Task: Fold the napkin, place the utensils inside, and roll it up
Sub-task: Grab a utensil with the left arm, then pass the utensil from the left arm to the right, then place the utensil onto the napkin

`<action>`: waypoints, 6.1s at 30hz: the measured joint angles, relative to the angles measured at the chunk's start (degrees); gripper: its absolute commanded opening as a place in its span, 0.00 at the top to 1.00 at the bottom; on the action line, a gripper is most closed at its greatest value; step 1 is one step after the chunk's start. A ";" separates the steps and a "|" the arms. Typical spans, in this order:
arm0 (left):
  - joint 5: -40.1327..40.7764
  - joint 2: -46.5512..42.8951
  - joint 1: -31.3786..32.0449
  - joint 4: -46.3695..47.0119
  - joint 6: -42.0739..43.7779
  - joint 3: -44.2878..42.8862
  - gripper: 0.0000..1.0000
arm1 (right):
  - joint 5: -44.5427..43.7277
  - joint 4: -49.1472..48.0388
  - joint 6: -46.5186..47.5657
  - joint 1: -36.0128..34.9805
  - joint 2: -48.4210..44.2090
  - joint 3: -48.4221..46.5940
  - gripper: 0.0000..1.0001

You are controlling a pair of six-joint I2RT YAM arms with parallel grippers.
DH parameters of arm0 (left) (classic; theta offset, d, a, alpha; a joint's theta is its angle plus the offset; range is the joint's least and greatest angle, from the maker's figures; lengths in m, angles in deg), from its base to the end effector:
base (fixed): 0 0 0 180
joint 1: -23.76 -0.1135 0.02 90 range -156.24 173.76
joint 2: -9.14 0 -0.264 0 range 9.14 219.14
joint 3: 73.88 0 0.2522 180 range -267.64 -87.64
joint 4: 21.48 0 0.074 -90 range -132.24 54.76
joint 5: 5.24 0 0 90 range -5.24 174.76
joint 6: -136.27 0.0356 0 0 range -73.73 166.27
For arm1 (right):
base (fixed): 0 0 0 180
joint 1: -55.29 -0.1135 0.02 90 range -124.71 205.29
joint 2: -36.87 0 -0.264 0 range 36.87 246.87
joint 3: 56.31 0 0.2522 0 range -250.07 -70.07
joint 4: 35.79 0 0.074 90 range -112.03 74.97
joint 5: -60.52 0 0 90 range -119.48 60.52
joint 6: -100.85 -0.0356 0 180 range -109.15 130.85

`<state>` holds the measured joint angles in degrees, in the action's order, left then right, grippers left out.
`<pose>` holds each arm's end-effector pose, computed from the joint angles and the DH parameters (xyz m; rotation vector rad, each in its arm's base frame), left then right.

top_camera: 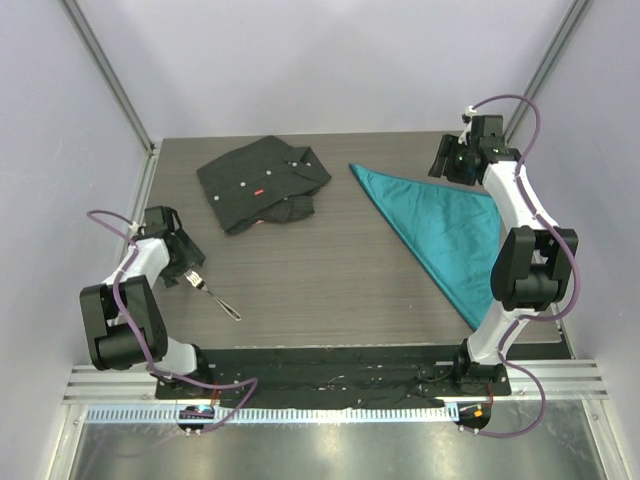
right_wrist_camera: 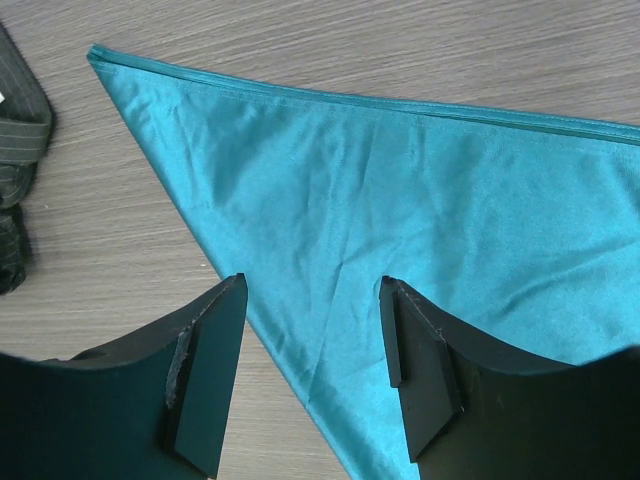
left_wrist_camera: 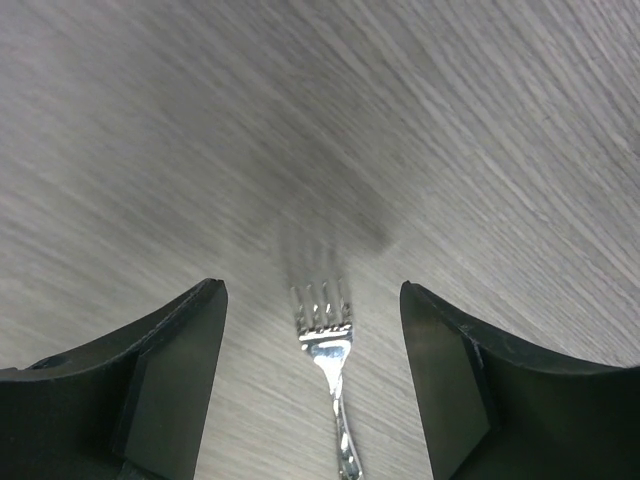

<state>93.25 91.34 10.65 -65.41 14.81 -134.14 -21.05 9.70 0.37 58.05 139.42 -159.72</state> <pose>0.2547 0.0647 0.1812 -1.0639 2.4830 0.1059 0.4070 -0.0144 0.2983 0.1991 2.3432 0.2390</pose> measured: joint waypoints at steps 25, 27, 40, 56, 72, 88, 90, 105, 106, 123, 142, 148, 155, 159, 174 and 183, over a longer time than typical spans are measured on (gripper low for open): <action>-3.67 6.05 -0.15 1.11 1.81 -1.90 0.77 | 1.81 -0.02 0.02 -2.19 -0.02 0.02 0.37; -3.91 6.05 -0.15 0.96 1.92 -1.90 0.81 | 1.81 -0.02 0.02 -2.34 -0.02 0.02 0.36; -10.12 6.03 1.51 0.76 1.75 -1.97 1.00 | 1.51 0.04 0.02 -7.61 -0.02 0.02 0.36; -19.26 3.91 6.75 1.60 -5.99 -5.07 1.00 | 0.55 -1.22 -0.07 -37.20 1.14 -0.35 0.36; -27.15 5.84 10.14 8.17 -10.12 -8.02 1.00 | -12.22 -4.81 3.58 -62.36 16.48 -10.29 0.35; -27.78 3.04 11.21 9.90 -10.58 -6.71 1.00 | -27.54 -4.61 5.33 -68.17 21.86 -11.82 0.65; -27.82 2.91 11.28 9.94 -10.58 -6.69 1.00 | -28.17 -4.76 5.20 -68.17 22.18 -11.82 0.78; -28.94 0.59 9.97 10.93 -10.91 -6.67 0.22 | -28.02 -5.18 2.12 -65.37 23.45 -10.43 0.99; -29.16 0.48 9.25 11.02 -10.80 -6.75 0.15 | -26.77 -5.14 2.03 -64.48 22.86 -9.53 0.99; -29.53 -1.11 5.40 8.57 -4.07 -10.58 0.05 | -7.98 2.69 13.99 -30.42 0.61 3.41 0.99; -31.28 1.29 8.66 5.77 -0.66 -11.89 0.06 | -0.22 9.49 22.88 -15.61 2.82 11.56 0.99; -32.00 1.88 10.14 4.85 0.46 -12.63 0.06 | -0.20 9.73 23.45 -13.09 3.45 11.56 0.99; -32.09 1.97 10.38 4.09 0.72 -12.63 0.06 | -0.15 10.19 23.74 -11.26 5.92 11.50 0.99; -32.11 1.97 10.47 3.65 0.90 -12.66 0.06 | -0.17 10.36 23.82 -10.88 7.04 11.50 0.99; -32.46 2.19 10.51 2.99 1.77 -13.60 0.06 | -0.79 10.38 23.82 -9.90 8.87 11.43 0.88; -32.63 2.82 10.51 2.43 1.92 -13.60 0.06 | -3.65 10.47 23.69 -9.49 9.16 11.39 0.70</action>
<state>60.62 94.16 21.17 -62.98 16.73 -147.73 -24.70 20.17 24.06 48.57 148.57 -148.33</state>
